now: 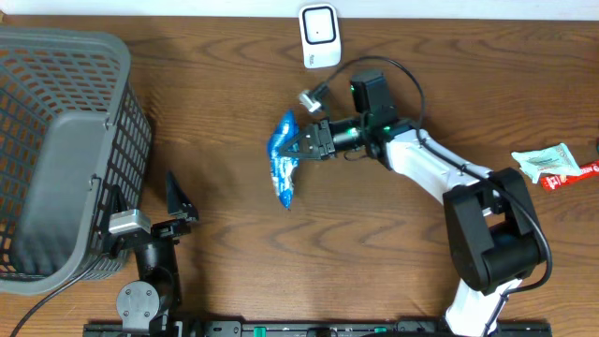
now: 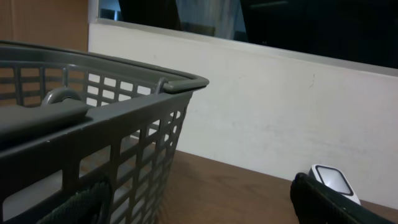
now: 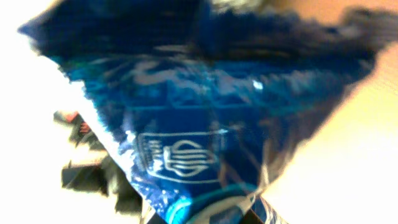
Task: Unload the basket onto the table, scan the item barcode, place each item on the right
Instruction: 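Lift the Oreo pack and turn it upright, then carry the Oreo pack up and hold it at the scanner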
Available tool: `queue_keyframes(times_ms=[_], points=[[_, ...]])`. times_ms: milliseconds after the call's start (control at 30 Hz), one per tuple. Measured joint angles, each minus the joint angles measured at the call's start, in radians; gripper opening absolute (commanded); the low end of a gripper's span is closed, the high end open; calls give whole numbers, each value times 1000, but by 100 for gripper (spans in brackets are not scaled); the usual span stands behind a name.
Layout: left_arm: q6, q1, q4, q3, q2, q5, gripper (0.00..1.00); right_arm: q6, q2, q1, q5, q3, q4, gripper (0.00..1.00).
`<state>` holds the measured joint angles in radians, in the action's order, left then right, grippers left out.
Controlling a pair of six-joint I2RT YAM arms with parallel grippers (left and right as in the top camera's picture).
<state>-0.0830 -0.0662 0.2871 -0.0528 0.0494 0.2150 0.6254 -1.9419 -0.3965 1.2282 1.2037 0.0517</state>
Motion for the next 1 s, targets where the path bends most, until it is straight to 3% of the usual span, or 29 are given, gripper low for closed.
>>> queue_keyframes(times_ms=[133,300,500,800,1000], points=[[0,0,0,0,0,0,92,15,0,21,-190,-8,99,1],[0,0,0,0,0,0,92,137,14,26,-264,-9,161,1],[0,0,0,0,0,0,92,504,102,71,-286,-9,163,2],[0,0,0,0,0,0,92,1109,127,111,-471,-10,-84,2],[0,0,0,0,0,0,92,1329,127,110,-665,-10,-216,2]])
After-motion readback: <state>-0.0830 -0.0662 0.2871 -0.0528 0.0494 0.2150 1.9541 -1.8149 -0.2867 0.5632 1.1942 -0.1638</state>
